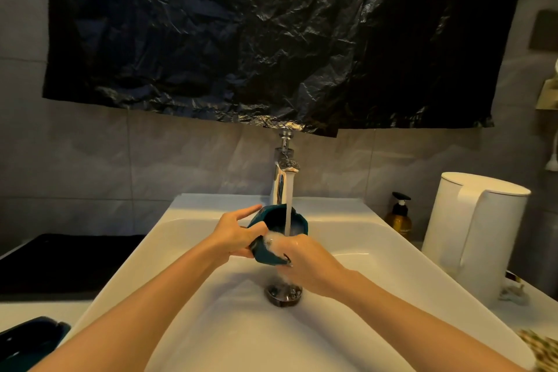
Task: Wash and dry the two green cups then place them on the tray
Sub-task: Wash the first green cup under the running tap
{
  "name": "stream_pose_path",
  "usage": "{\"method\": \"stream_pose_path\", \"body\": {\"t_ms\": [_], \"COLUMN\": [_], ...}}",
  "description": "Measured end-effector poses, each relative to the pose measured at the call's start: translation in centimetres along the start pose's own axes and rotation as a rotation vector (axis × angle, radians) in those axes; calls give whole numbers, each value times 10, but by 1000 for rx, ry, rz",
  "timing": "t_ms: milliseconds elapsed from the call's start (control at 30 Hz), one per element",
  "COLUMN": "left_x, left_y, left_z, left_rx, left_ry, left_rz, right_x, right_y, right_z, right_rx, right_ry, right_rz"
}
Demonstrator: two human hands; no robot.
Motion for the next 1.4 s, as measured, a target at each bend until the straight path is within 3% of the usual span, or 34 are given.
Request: {"method": "stream_pose_path", "body": {"t_ms": [67,167,200,367,533,700,867,1000,1133,1300,1400], "left_x": [0,1,1,0,1,-2,-11,-13,-13,-13,-17], "left_y": [2,5,5,3,6,2,-7,-12,-12,-13,-14], "left_z": [-1,0,0,-2,-4,-5,-2,1,-1,-4,-6], "left_rx": [9,22,28,40,51,35,-109,-114,-127,-131,-158], "left_ry": [8,26,36,42,62,60,104,127,137,153,166], "left_rz": [16,75,98,116,155,100,2,-2,-13,-11,-19], "right_x": [0,9,10,-8,10,0,-2,9,0,12,3], "right_y": [0,14,19,7,13,8,12,13,9,13,5], "right_z": [-2,0,0,-11,-2,-7,-2,5,0,3,1], "right_rx": [18,-6,15,87,32,223,59,-67,-55,-58,-78], "right_ry": [26,117,120,29,108,2,139,82,114,98,117], "right_rz": [-62,423,479,8,356,-161,72,303,131,307,208]}}
Point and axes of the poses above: each hand's wrist, its own z-axis away from the middle knuckle, its own y-axis out of the back of the hand, x = y × z, the point moved 5 cm from there along -z, towards the middle knuckle, and after that the axes turned 15 degrees about y, right-handed, at the moved point
